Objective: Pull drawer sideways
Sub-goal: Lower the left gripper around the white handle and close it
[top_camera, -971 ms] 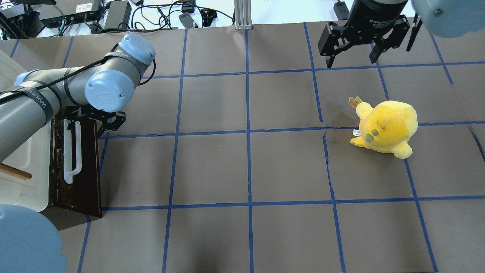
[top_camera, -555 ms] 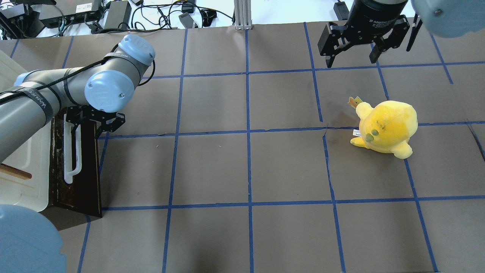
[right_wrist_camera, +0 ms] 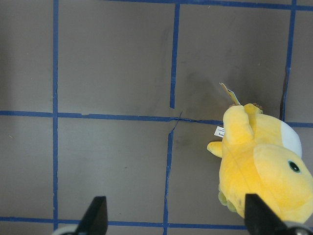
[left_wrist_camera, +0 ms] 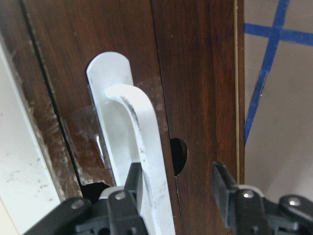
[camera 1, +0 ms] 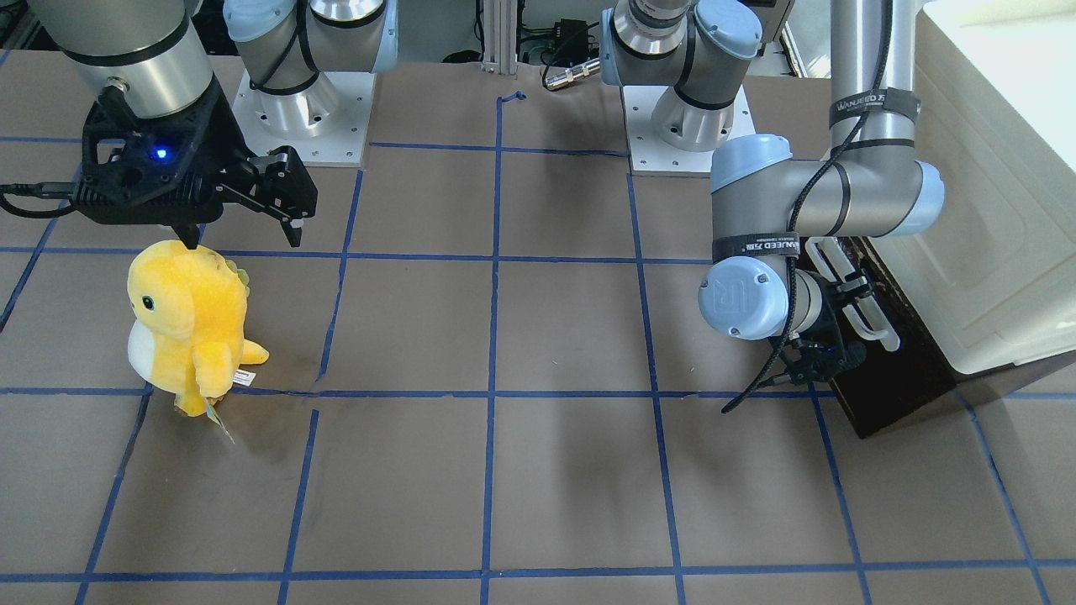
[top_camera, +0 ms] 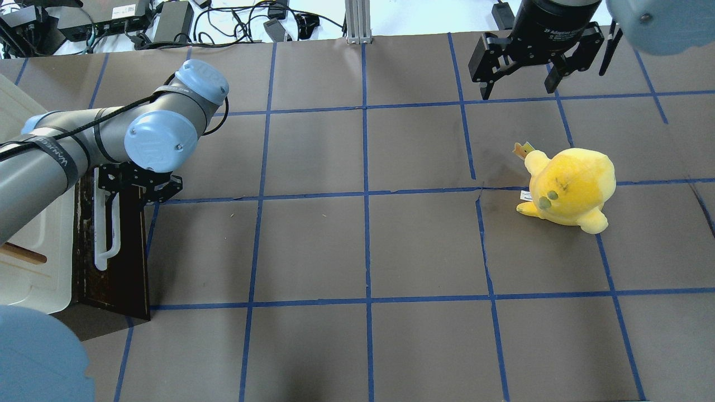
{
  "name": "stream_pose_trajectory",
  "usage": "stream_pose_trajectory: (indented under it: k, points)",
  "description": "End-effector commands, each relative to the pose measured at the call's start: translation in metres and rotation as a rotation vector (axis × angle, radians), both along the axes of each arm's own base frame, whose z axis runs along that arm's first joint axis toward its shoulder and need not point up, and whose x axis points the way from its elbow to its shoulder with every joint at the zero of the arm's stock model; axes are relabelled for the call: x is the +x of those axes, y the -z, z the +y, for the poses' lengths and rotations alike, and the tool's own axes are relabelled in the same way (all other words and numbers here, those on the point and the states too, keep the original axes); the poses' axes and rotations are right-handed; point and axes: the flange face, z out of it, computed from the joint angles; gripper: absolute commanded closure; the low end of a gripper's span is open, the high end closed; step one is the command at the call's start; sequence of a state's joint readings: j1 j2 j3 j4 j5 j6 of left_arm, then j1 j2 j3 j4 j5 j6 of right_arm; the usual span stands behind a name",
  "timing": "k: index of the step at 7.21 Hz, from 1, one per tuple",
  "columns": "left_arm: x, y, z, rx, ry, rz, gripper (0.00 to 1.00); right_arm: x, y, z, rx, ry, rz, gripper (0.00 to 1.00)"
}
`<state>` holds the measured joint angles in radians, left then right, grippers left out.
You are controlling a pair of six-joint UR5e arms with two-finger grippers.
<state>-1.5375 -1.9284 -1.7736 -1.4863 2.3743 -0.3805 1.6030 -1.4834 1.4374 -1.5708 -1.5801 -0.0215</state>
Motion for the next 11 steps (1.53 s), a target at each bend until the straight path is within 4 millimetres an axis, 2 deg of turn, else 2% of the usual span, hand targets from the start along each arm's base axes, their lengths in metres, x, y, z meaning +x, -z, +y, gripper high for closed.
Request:
stream_pose_trajectory:
  k: [1,2,6,7,8,10,11]
  points:
    - [0.000,0.001,0.001,0.001,0.000,0.000,0.43,0.000,0.000,0.000,0.000,0.000,0.000,0.00]
    - [0.000,0.000,0.001,0.002,0.001,0.000,0.54,0.000,0.000,0.000,0.000,0.000,0.000,0.00]
    - [0.004,-0.009,0.003,-0.006,-0.003,0.001,0.56,0.000,0.000,0.000,0.000,-0.001,0.000,0.00]
    - [0.004,-0.013,0.003,-0.011,0.000,0.001,0.63,0.000,0.000,0.000,0.000,0.000,0.000,0.00]
    - [0.004,-0.013,0.003,-0.010,0.000,0.003,0.75,0.000,0.000,0.000,0.000,0.000,0.001,0.00]
    - [0.004,-0.014,0.003,-0.012,-0.001,0.004,0.85,0.000,0.000,0.000,0.000,-0.001,0.001,0.00]
    - [0.006,-0.014,0.005,-0.001,-0.004,0.005,0.88,0.000,0.000,0.000,0.000,0.000,0.000,0.00]
